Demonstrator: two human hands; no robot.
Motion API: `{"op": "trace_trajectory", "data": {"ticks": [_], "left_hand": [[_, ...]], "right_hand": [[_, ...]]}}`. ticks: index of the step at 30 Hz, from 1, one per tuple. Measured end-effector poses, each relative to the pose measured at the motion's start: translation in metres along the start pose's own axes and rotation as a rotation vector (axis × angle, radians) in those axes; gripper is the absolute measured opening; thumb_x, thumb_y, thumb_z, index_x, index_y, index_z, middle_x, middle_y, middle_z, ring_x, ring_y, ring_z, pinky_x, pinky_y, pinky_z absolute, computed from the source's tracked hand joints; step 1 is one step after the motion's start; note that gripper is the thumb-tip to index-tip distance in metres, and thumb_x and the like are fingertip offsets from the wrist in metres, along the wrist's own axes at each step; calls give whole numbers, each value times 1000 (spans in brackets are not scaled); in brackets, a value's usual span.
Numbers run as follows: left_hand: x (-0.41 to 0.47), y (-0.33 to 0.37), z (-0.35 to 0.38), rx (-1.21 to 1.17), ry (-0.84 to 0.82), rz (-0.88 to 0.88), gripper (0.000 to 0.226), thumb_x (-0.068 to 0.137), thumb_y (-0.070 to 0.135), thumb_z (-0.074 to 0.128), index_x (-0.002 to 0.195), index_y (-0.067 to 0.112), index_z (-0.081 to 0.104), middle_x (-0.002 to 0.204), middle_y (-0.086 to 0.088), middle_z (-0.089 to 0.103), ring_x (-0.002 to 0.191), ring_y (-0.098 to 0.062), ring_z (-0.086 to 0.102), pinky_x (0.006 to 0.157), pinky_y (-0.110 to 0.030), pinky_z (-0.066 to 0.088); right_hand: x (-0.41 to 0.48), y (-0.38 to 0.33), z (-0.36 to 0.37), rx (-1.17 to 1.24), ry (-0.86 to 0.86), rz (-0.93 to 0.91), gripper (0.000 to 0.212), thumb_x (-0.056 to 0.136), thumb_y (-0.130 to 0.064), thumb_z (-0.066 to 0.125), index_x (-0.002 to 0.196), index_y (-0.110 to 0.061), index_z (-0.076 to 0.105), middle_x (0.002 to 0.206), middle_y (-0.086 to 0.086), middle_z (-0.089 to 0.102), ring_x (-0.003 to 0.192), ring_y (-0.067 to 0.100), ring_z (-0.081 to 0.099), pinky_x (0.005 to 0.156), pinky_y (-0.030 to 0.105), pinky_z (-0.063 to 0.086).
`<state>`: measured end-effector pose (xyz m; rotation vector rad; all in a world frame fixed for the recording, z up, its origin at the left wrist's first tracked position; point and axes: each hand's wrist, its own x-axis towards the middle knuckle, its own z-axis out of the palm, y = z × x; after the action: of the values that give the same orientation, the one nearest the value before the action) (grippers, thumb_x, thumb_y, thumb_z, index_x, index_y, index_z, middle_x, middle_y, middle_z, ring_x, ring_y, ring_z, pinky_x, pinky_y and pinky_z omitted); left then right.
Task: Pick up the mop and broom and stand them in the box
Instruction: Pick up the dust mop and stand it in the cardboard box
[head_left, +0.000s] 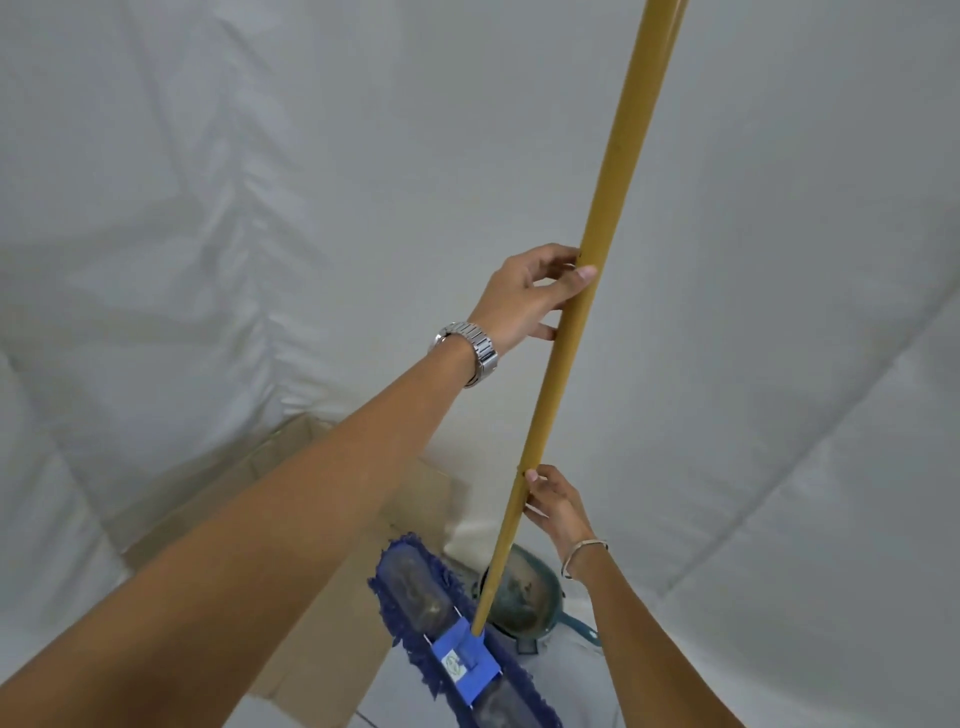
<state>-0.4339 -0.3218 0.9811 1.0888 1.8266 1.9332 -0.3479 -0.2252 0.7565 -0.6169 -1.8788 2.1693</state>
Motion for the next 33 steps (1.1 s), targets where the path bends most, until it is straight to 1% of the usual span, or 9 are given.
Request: {"op": "trace_trajectory", "data": {"ticks": [3,5,11,12,16,21,25,29,33], "left_hand": [[27,-23,-48,34,8,-18,22,84,26,62,105,18,58,110,-13,62,100,-30,65,72,-48,58],[49,-38,-79,57,-6,-25,22,84,23,62,104,17,57,100,-4,59,97,-29,65,72,-51,58],[117,-103,-179,57,40,-67,15,82,19,65,96,20,58,92,3,56,87,-21,63,71,-51,58],[124,-113,-192,68,38,-73,16,81,19,65,96,20,59,92,3,56,87,-21,63,71,-52,58],[160,-159,-244,71,19,-122,15,80,19,67,93,24,59,93,4,58,86,-21,66,71,-52,58],[205,-217,-305,46,-42,-149,15,81,17,66,89,26,58,95,5,59,84,-23,67,71,-50,58],[237,-266,-344,-5,-96,-183,16,81,15,65,90,26,58,94,6,58,80,-20,67,71,-45,59],[264,-317,-369,-66,-129,-222,17,81,14,65,92,25,59,93,7,59,78,-19,67,74,-45,59],[289,-360,-388,-71,-121,-251,16,81,15,65,89,28,60,93,8,60,77,-17,68,78,-49,57]], "right_hand": [[49,6,37,56,-22,19,8,89,-19,54,84,-19,60,83,4,58,86,21,57,83,31,48],[82,9,60,106,-40,28,10,88,-14,54,83,-20,61,80,3,60,82,19,58,78,28,49],[198,17,121,75,-86,71,13,86,-3,55,95,-9,62,90,8,65,89,22,62,78,26,54],[212,19,132,72,-84,77,13,87,-2,54,96,-8,61,90,9,64,89,23,61,80,28,55],[270,36,173,75,-29,113,15,87,3,51,92,-9,60,88,11,60,87,25,56,94,42,45],[344,60,216,38,61,120,18,86,3,53,93,-12,61,90,12,63,92,29,57,96,50,44],[393,82,242,52,145,160,18,85,6,52,92,-9,60,90,12,62,92,30,57,96,53,44],[440,109,260,40,233,169,21,85,7,52,85,-14,59,86,9,62,90,31,58,89,47,48],[489,133,270,10,198,176,25,85,6,52,84,-18,58,90,9,60,88,27,58,75,27,55]]}}
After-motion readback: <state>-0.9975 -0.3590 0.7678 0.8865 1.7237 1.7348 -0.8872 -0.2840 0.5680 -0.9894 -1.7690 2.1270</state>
